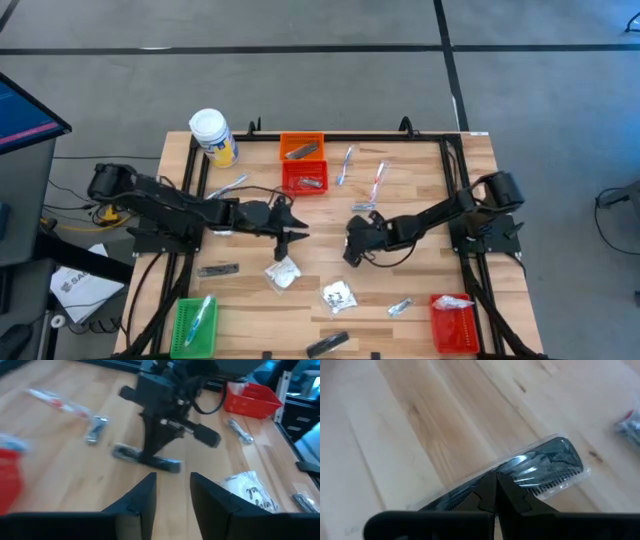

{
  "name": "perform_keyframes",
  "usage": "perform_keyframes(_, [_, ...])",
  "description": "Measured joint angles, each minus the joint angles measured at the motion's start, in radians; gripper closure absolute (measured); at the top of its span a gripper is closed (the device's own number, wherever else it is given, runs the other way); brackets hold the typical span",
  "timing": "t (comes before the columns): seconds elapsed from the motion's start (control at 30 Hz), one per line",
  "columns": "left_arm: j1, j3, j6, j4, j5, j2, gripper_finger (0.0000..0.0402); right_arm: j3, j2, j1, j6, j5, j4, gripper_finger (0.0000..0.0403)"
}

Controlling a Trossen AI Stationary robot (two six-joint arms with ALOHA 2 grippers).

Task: Pick & Place Travel size toiletries
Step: Put the comb into the orange basket

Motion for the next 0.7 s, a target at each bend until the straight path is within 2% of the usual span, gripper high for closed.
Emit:
perform_keyframes(0.13, [0.000,0.054,0.000,0.069,0.069,0.149,0.0335,0.002,-0.008,0.011,-0.002,0.052,-0.013,0.0403])
perform_keyframes(0.27, [0.000,0.141,0.001,0.076,0.075,0.263,0.0392,0.006,-0.039,0.033,0.009,0.113,-0.039,0.0403])
perform_keyframes(0.53, [-0.005,0.269,-0.028,0.059,0.074,0.424,0.0401,0.004,-0.132,0.092,0.096,0.285,-0.233,0.0403])
perform_keyframes(0.63, [-0.005,0.313,-0.031,0.037,0.075,0.473,0.0401,-0.015,-0.166,0.103,0.147,0.313,-0.302,0.0403])
perform_keyframes(0.7, [-0.012,0.347,-0.033,0.014,0.073,0.500,0.0401,-0.033,-0.176,0.103,0.171,0.312,-0.279,0.0403])
